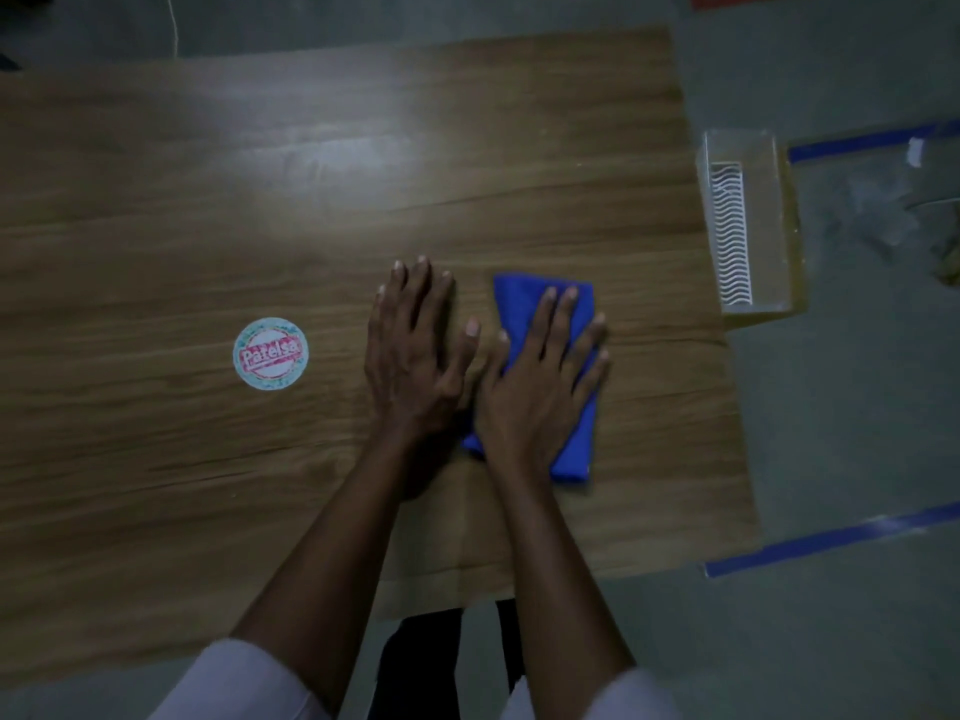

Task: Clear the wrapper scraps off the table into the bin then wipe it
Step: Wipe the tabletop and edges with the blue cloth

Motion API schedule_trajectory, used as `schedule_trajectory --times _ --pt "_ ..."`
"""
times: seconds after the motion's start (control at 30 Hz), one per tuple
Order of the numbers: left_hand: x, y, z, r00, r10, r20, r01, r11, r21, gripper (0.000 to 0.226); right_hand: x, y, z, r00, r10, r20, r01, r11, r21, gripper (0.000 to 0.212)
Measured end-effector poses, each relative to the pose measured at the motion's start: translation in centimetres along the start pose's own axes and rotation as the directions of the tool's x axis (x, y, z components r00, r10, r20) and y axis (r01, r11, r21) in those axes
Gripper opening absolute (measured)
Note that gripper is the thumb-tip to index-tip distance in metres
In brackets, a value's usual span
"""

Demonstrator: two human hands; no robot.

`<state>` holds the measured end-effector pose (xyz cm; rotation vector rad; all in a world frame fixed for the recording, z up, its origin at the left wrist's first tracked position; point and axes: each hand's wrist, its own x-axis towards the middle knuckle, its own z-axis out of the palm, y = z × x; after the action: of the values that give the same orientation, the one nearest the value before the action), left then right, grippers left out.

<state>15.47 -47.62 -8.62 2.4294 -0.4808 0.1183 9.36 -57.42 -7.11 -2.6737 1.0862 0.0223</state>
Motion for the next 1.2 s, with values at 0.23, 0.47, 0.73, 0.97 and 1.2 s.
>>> schedule_trajectory --times 0.23,0.47,0.73,0.97,1.2 --pt "1.1 0.2 0.8 0.987 -0.106 -0.119 0.103 0.994 -0.029 0.042 12.5 -8.3 0.8 0.974 -0.225 -0.015 0.225 0.974 0.001 0.069" --pt "5.4 0.0 0.5 0.821 -0.402 -0.406 0.384 0.914 -0.129 0.022 3.5 0.4 -0.2 0.585 -0.792 0.178 0.793 0.604 0.08 0.085" --pt "6.5 0.2 1.9 0.958 -0.171 -0.229 0.151 0.983 -0.104 0.036 13.6 0.0 -0.9 0.919 -0.392 0.031 0.393 0.919 -0.032 0.066" --pt "6.3 -0.9 1.3 0.972 -0.177 -0.152 0.163 0.982 -0.1 0.056 7.3 -1.4 -0.2 0.8 -0.594 0.083 0.597 0.803 -0.008 0.07" --pt "6.5 -0.2 1.9 0.989 -0.128 -0.073 0.135 0.985 0.106 0.058 11.0 1.6 -1.3 0.956 -0.291 0.03 0.292 0.954 -0.067 0.066"
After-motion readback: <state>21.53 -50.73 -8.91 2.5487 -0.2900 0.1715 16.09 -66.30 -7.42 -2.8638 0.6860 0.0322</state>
